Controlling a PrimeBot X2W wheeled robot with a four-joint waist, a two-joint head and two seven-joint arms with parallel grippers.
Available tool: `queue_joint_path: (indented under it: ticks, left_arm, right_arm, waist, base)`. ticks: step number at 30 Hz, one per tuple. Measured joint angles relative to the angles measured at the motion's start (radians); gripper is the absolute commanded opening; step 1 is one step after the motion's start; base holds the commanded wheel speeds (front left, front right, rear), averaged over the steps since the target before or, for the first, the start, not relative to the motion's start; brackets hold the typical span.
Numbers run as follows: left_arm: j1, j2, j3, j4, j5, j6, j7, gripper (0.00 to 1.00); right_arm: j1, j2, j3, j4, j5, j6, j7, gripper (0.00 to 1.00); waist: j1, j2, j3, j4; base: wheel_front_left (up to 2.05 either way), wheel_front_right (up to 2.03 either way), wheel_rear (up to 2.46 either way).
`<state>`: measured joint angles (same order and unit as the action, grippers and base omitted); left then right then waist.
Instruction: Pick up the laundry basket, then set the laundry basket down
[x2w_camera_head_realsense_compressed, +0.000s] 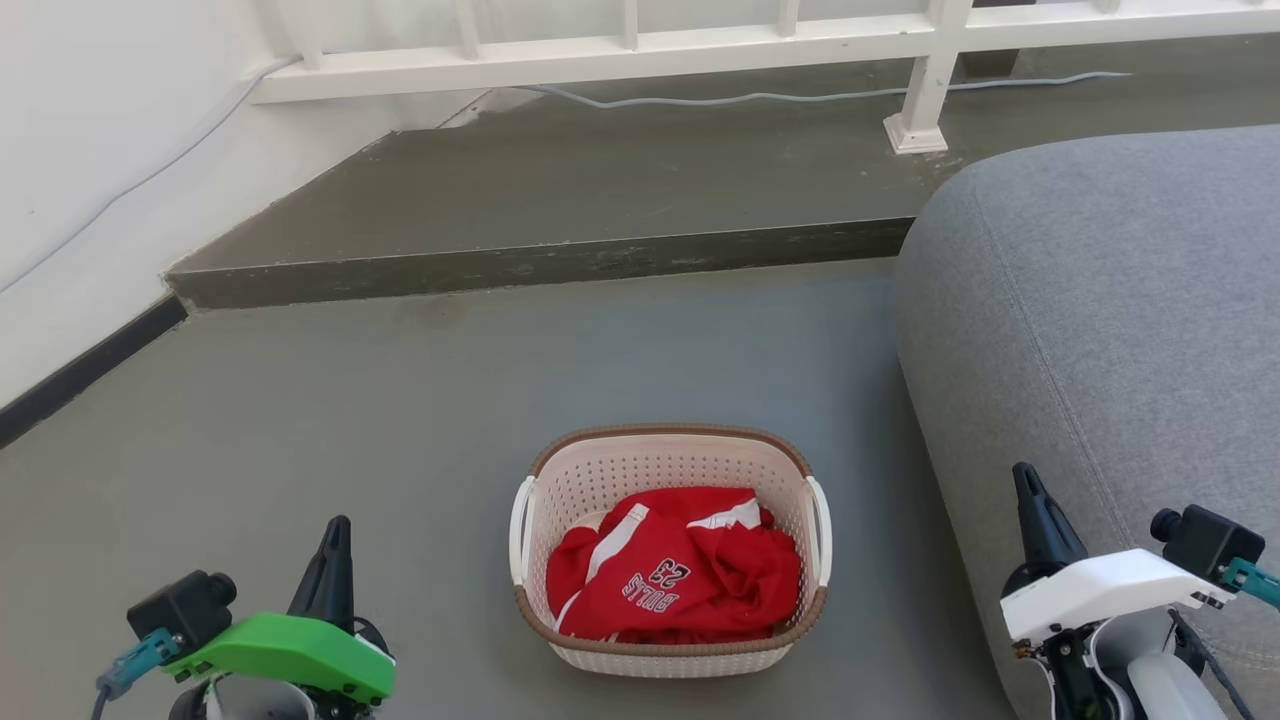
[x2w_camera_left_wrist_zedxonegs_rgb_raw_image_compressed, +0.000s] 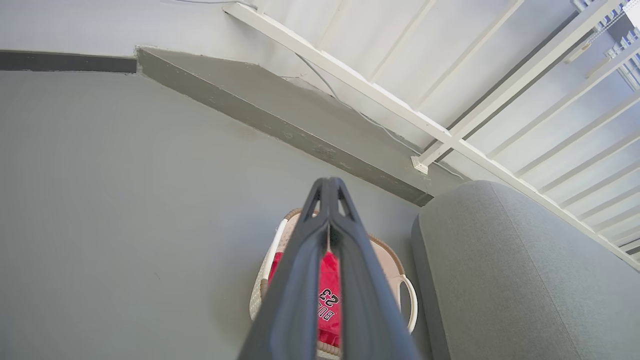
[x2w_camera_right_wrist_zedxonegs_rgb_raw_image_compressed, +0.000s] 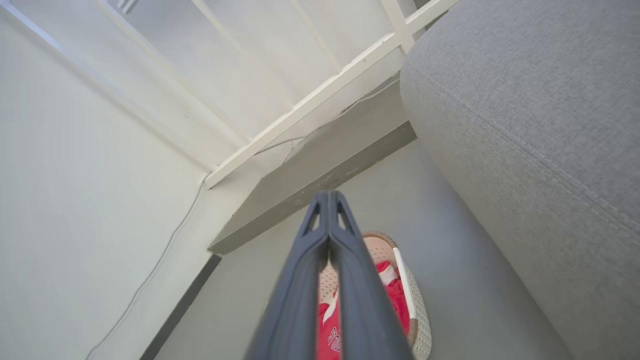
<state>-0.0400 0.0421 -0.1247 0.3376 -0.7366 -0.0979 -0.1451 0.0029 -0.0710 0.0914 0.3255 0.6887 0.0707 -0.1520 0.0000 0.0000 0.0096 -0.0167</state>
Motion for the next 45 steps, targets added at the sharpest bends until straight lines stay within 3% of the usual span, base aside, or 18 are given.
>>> queue_joint_path:
  ticks: [45]
  left_arm:
    - [-0.002,-0.001,0.127,-0.031,-0.517,-0.016,0.158,0.00]
  right_arm:
    - [-0.037,0.015,-0.143,-0.023,0.551,0.028,0.163,0.00]
  waist:
    - [0.0000,0.0000,-0.004,0.010]
  base:
    - [0.00,0.00,0.00]
